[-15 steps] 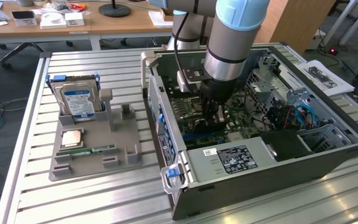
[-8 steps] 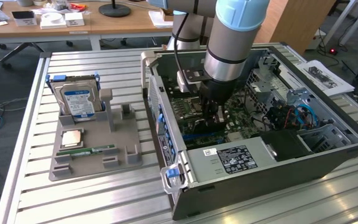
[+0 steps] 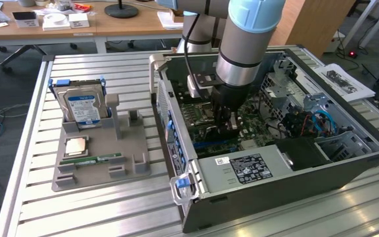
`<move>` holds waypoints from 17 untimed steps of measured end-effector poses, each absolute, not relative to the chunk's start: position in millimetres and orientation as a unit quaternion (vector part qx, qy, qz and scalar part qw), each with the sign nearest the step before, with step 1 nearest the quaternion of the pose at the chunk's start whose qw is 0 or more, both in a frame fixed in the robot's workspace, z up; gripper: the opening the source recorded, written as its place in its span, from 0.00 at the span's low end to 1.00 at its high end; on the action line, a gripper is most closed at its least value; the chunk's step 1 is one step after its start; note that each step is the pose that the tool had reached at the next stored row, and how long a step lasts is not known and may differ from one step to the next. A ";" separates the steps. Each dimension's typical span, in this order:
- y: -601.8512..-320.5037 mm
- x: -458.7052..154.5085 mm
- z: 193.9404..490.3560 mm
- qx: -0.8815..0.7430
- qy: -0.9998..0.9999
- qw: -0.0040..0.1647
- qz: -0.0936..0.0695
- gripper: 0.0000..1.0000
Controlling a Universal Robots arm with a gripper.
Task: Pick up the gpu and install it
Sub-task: 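Insert the gpu into the slot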
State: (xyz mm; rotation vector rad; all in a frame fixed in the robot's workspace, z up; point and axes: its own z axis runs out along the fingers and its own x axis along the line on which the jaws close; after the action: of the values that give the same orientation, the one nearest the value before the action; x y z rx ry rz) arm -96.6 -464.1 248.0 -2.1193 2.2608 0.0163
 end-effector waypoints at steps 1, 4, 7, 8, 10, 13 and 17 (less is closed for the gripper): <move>-464.1 -96.6 248.0 -0.683 0.730 0.021 0.005 0.27; -464.1 -96.6 247.9 -0.682 0.731 0.021 0.005 0.27; -464.2 -96.6 247.6 -0.678 0.735 0.021 0.005 0.27; -464.2 -96.6 247.6 -0.676 0.736 0.021 0.005 0.27; -464.2 -96.6 247.4 -0.674 0.738 0.021 0.005 0.27; -464.1 -96.6 247.4 -0.672 0.740 0.021 0.005 0.27; -464.1 -96.6 247.3 -0.671 0.741 0.021 0.005 0.27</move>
State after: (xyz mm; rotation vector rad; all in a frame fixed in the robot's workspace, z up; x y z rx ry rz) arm -96.6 -464.1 247.3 -2.0804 2.2965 0.0150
